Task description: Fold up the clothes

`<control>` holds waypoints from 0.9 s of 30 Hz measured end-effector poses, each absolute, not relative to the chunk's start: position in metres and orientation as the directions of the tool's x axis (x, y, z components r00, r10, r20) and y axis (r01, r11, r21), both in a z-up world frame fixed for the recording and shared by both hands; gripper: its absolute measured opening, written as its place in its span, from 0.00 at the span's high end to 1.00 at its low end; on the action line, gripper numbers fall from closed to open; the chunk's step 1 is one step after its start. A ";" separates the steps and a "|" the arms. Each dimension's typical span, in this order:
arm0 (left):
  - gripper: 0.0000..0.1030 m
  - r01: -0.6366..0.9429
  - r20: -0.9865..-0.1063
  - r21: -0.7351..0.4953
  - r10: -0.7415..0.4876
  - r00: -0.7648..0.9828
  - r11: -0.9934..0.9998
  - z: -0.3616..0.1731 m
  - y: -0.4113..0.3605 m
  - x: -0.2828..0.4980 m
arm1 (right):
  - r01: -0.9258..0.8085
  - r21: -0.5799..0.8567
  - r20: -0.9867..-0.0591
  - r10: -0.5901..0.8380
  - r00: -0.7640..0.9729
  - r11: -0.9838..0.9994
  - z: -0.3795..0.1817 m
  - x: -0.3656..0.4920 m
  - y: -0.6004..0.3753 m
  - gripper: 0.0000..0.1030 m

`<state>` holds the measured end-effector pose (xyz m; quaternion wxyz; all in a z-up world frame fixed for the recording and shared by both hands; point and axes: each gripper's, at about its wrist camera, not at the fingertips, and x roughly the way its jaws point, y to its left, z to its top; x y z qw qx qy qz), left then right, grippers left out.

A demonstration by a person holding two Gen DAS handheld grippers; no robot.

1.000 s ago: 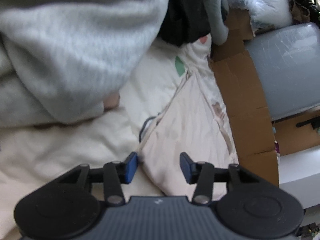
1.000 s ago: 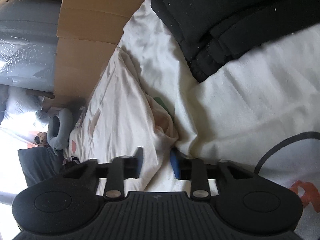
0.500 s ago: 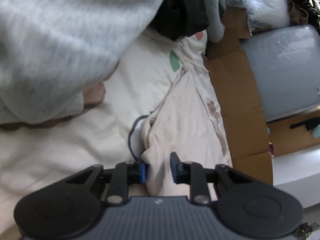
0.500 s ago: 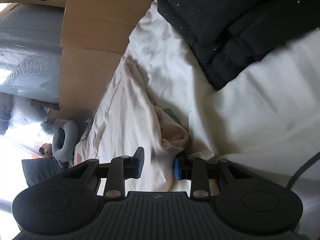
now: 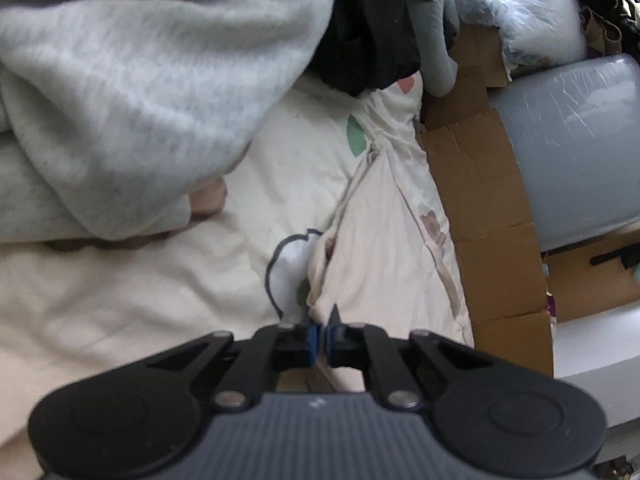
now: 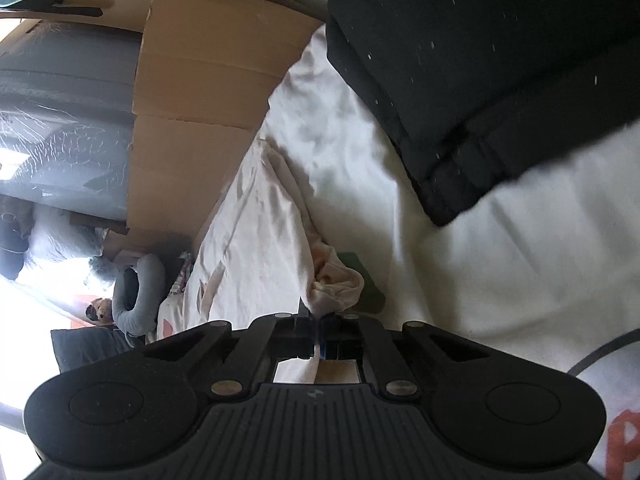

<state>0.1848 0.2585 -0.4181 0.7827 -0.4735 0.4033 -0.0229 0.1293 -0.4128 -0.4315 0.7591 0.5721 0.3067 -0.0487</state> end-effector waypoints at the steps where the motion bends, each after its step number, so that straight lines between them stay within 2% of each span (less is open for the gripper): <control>1: 0.96 -0.344 -0.609 -0.760 -0.420 0.673 0.551 -0.415 0.258 0.184 | 0.424 0.838 -0.522 0.275 0.807 0.345 -0.428 0.128 -0.414 1.00; 18: 0.97 -0.382 -0.641 -0.753 -0.470 0.606 0.536 -0.395 0.250 0.142 | 0.466 0.816 -0.557 0.250 0.792 0.343 -0.406 0.089 -0.428 1.00; 24: 0.97 -0.415 -0.673 -0.731 -0.473 0.569 0.541 -0.414 0.250 0.136 | 0.560 0.748 -0.654 0.255 0.713 0.356 -0.431 0.077 -0.428 0.99; 27: 0.96 -0.408 -0.671 -0.732 -0.477 0.568 0.546 -0.415 0.251 0.136 | 0.568 0.709 -0.690 0.245 0.681 0.418 -0.423 0.078 -0.427 0.94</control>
